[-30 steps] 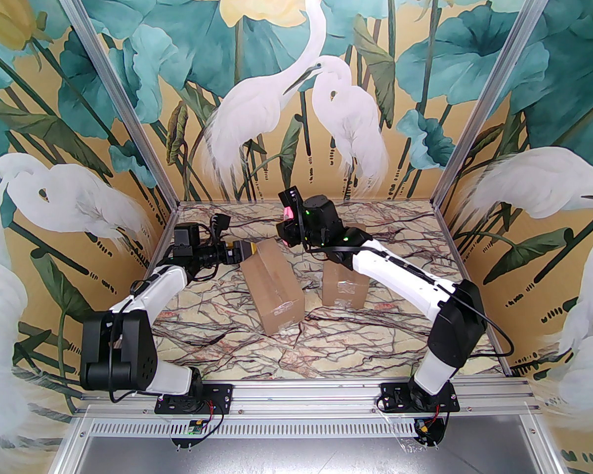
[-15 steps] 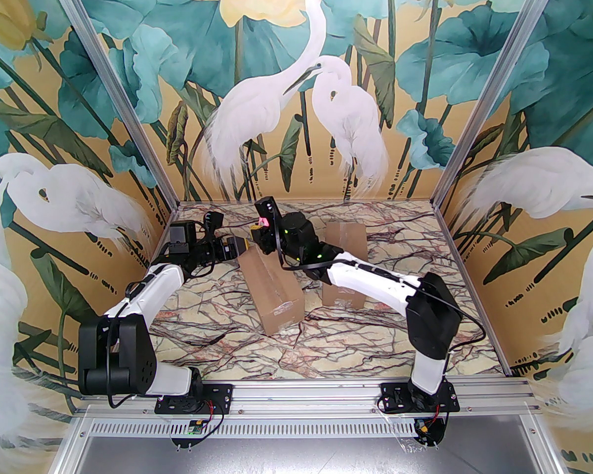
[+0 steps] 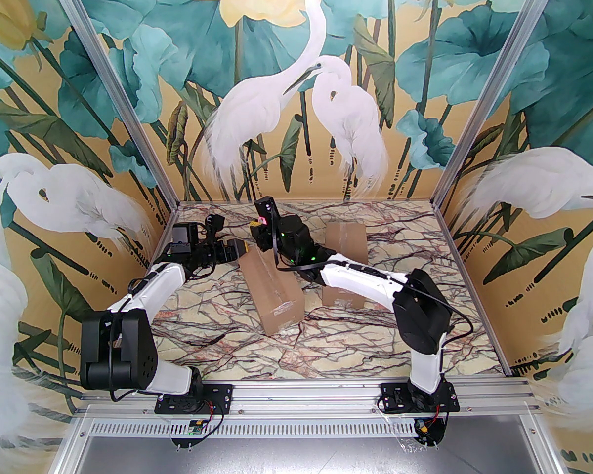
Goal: Unpack the express box
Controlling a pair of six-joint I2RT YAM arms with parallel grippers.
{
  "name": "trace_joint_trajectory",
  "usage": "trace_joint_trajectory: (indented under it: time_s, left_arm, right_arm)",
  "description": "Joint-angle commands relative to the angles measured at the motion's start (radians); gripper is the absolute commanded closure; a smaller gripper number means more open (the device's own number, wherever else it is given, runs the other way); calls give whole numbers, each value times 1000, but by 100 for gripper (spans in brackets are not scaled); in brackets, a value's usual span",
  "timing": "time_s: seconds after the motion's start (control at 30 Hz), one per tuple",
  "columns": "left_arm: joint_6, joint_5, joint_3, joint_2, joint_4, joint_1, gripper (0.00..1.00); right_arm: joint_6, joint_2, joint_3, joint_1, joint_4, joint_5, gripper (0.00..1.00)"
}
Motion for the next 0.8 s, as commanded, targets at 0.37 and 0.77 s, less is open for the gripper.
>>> trace_joint_trajectory:
  time_s: [0.37, 0.77]
  left_arm:
    - [8, -42, -7, 42, -61, -24, 43]
    - [10, -49, -3, 50, -69, -29, 46]
  right_arm:
    - [39, 50, 41, 32, 10, 55, 100]
    - [19, 90, 67, 34, 1, 96, 100]
